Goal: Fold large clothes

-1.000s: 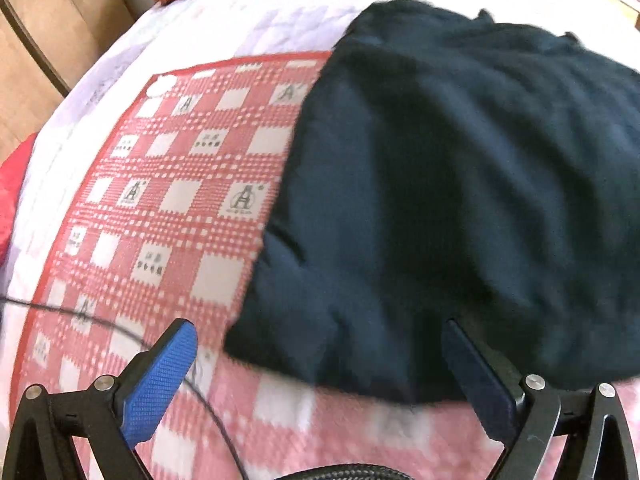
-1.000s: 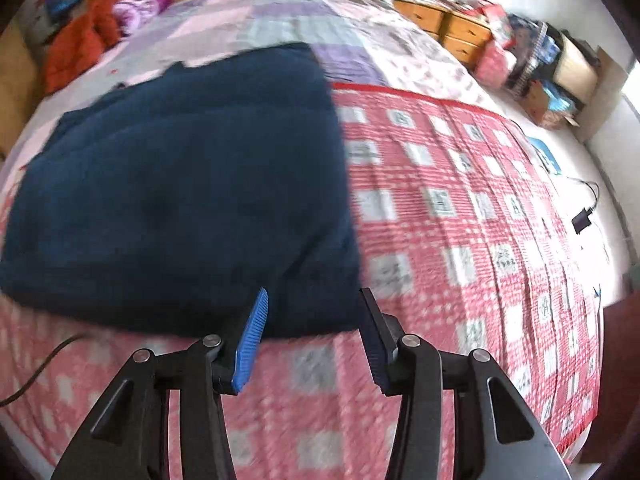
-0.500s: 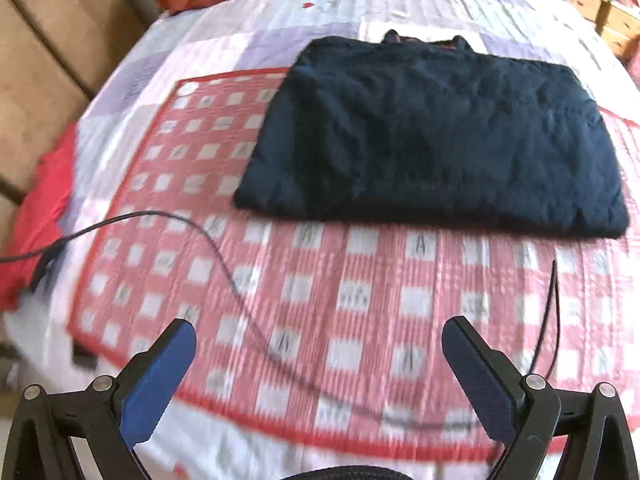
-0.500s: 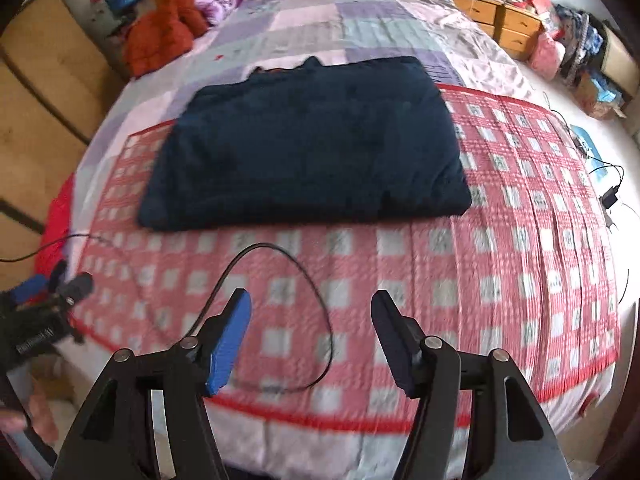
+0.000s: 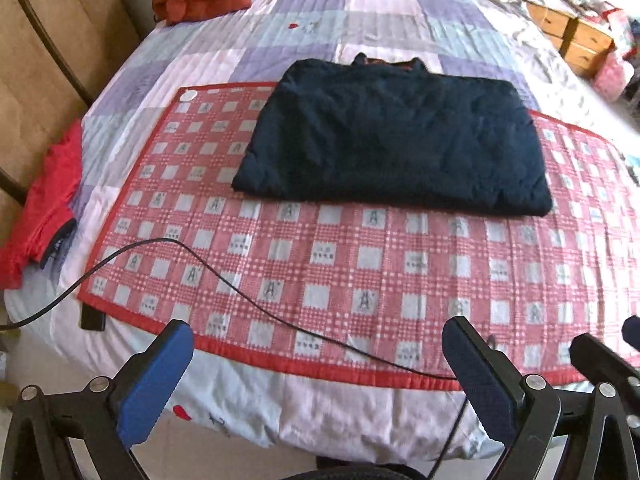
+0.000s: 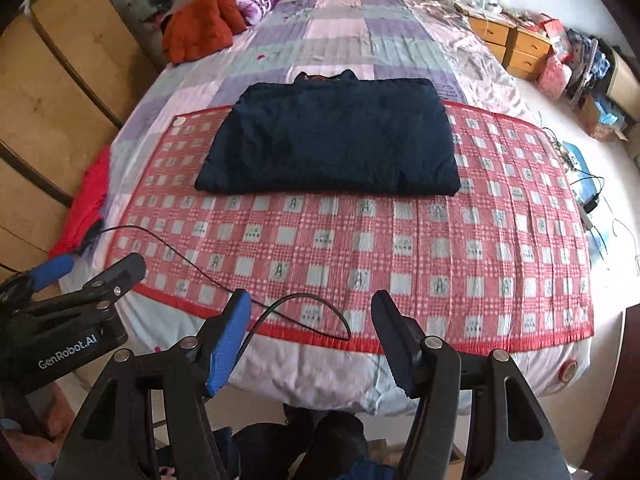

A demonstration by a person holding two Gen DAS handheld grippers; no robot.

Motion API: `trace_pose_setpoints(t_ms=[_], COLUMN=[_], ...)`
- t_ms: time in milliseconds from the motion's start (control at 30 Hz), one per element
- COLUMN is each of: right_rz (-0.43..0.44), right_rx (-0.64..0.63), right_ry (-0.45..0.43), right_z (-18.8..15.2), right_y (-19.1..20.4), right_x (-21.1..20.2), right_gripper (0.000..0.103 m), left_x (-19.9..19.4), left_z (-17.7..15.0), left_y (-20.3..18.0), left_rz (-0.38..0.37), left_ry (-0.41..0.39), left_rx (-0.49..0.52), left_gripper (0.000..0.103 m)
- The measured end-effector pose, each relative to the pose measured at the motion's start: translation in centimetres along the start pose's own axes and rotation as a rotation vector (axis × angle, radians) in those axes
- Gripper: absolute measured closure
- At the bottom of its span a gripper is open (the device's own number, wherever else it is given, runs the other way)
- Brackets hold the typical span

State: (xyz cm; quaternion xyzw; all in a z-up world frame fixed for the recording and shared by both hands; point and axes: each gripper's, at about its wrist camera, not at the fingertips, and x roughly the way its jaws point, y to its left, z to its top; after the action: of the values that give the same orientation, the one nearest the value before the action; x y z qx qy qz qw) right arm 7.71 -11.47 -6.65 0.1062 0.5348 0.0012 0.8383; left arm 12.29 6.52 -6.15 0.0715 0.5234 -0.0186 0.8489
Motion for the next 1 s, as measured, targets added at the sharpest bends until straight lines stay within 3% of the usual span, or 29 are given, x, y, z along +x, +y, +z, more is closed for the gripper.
trace_pose_setpoints(t_ms=[400, 1000], right_rz=[-0.031, -0.043], right_rx=[0.029, 0.047], right_ry=[-0.017, -0.022], right_z=[-2.9, -3.4], right_y=[1.4, 1.5], right_x=[-4.7, -5.8], right_gripper=[0.037, 0.037], left_x=[-3.3, -3.6], left_z=[-1.6, -1.1], left_y=[0.7, 1.5], left_rz=[-0.007, -0.023], left_ry=[-0.006, -0.009], left_rx=[0.007, 0.026], left_gripper=[0.001, 0.001])
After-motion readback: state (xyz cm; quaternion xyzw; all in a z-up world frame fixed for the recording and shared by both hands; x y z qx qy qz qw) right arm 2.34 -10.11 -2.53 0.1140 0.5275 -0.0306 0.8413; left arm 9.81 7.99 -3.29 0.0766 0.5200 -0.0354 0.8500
